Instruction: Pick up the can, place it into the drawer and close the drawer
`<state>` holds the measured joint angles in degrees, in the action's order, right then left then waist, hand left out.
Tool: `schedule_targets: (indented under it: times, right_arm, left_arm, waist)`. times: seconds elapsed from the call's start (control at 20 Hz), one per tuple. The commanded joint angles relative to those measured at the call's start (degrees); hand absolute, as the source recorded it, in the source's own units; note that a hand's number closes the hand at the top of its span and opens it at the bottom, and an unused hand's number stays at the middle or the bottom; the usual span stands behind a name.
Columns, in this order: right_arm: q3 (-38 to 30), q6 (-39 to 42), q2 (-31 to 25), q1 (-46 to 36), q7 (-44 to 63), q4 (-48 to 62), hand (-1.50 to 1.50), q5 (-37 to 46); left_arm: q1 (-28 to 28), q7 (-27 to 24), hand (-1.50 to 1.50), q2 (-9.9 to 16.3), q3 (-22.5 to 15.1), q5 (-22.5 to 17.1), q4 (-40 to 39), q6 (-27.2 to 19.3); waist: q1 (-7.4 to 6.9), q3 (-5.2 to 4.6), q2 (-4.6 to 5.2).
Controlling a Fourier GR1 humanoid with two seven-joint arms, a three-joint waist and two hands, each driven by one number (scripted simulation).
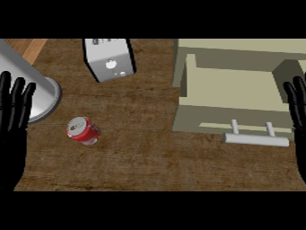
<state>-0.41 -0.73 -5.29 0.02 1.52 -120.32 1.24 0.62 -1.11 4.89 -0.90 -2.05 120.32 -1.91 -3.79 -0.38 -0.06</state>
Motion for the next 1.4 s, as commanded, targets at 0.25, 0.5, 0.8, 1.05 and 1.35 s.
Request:
schedule_targets:
  times: [0.25, 0.5, 0.8, 1.05, 1.35]
  right_arm:
    - [4.0, 1.0, 2.3, 1.4, 1.1, -2.2, -1.5, 0.0]
    - [-4.2, -4.1, 1.0, 5.8, 12.6, -1.0, -1.5, -0.7]
    - [-10.2, 1.4, -1.6, 14.2, 11.4, -6.3, -1.5, -7.8]
    - [-14.4, 5.8, -0.7, 16.5, 2.8, 0.1, -1.5, -11.7]
    - [-17.7, 10.3, -1.2, 21.6, 1.4, -2.0, -1.5, -14.1]
  left_arm:
    - [2.1, -0.8, -1.5, 5.3, 8.5, -9.0, -0.3, 8.1]
    - [9.1, 16.5, -1.5, 6.3, 6.9, -3.7, 1.3, 2.7]
    - [11.6, 20.8, -1.5, 6.5, 9.0, -6.5, 7.4, 4.6]
    - [15.7, 24.8, -1.5, 5.1, 10.1, -7.6, 14.5, 5.2]
    - [15.2, 28.9, -1.5, 6.6, 19.2, -16.7, 16.8, 6.1]
  waist:
    - [3.81, 0.36, 0.0]
    - [3.86, 0.39, -0.11]
    - [3.99, 0.39, -0.09]
    - [3.81, 0.41, -0.06]
    - [3.87, 0.39, -0.08]
